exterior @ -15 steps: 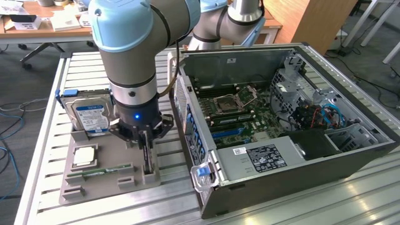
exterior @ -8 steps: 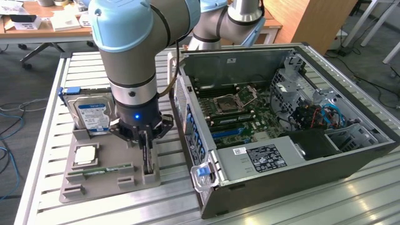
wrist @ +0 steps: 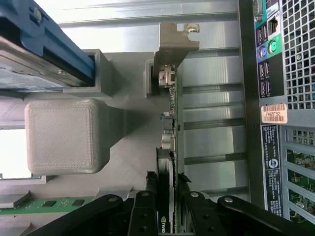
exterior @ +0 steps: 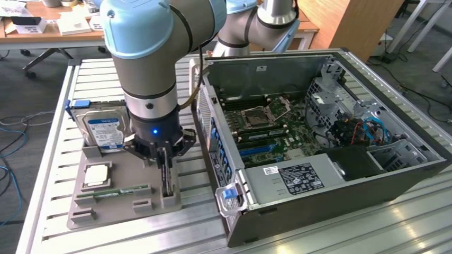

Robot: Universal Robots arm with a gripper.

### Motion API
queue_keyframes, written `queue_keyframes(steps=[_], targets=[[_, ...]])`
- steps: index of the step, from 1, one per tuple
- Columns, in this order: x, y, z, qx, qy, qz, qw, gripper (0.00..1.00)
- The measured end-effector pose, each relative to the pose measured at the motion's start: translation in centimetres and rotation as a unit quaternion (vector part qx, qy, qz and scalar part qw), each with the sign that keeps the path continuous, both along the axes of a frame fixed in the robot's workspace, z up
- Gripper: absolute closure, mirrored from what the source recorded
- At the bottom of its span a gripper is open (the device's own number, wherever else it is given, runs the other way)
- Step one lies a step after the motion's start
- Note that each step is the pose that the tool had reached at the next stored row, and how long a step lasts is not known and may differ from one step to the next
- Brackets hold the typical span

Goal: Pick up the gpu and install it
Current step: 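Pick up the gpu and move the gpu toward the slot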

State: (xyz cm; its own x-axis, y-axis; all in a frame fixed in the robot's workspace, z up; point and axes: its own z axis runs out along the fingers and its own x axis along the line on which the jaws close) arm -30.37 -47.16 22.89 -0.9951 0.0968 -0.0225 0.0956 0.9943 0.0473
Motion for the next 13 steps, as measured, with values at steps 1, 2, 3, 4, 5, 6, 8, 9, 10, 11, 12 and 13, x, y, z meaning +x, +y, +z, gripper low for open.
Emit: queue_keyframes(steps=[1,2,3,4,5,6,8,9,10,11,12,13], targets=[[0.0,0.0,-0.01,0.0,0.0,0.009,1.0,0.73],[0.0,0.0,0.0,0.0,0.0,0.019,0.9998,0.73],[0.0,0.0,0.0,0.0,0.0,0.022,0.9998,0.73],[0.0,0.0,0.0,0.0,0.0,0.022,0.9998,0.73],[0.0,0.01,0.14,0.0002,-0.0002,0.022,0.9998,0.73],[0.0,0.0,0.39,0.0,0.0,0.022,0.9998,0.73],[0.0,0.0,0.93,0.0003,0.0,0.022,0.9998,0.73],[0.0,0.0,1.2,0.0003,0.0,0.022,0.9998,0.73],[0.0,0.0,1.46,0.0004,0.0,0.022,0.9998,0.73],[0.0,0.0,1.75,0.0005,0.0,0.022,0.9998,0.73],[0.0,0.0,2.06,0.0005,0.0,0.022,0.9998,0.73],[0.0,0.0,2.37,0.0006,0.0,0.022,0.9998,0.73]])
